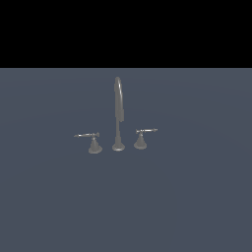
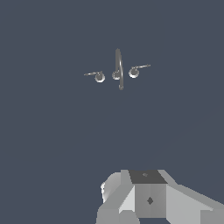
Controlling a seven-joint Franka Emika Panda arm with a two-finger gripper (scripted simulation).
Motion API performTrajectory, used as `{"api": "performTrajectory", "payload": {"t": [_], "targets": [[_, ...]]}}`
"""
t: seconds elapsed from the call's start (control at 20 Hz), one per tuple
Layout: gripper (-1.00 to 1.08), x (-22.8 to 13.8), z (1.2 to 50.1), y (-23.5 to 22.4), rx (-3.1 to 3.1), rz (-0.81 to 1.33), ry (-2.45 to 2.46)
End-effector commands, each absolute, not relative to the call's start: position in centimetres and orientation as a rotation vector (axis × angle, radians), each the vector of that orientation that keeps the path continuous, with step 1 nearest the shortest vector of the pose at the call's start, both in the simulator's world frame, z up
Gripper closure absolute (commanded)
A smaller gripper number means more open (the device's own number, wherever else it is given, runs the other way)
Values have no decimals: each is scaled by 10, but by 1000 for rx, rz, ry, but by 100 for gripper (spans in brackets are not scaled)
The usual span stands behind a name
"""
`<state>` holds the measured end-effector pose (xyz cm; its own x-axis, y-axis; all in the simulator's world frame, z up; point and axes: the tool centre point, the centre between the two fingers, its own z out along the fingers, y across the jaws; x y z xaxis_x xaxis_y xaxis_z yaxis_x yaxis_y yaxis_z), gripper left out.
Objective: Turn on the faucet by rotating a designated handle.
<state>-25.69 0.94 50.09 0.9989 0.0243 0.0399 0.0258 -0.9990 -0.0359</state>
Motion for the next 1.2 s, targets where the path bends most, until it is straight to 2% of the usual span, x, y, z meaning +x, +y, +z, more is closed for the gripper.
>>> {"api": "performTrajectory", "payload": {"t": [0.0,0.5,1.15], "targets": [[108,-255,500,9,-3103,-60,-32],[108,-224,487,20,-3065,-42,92],[108,-137,430,56,-2952,37,490]]}}
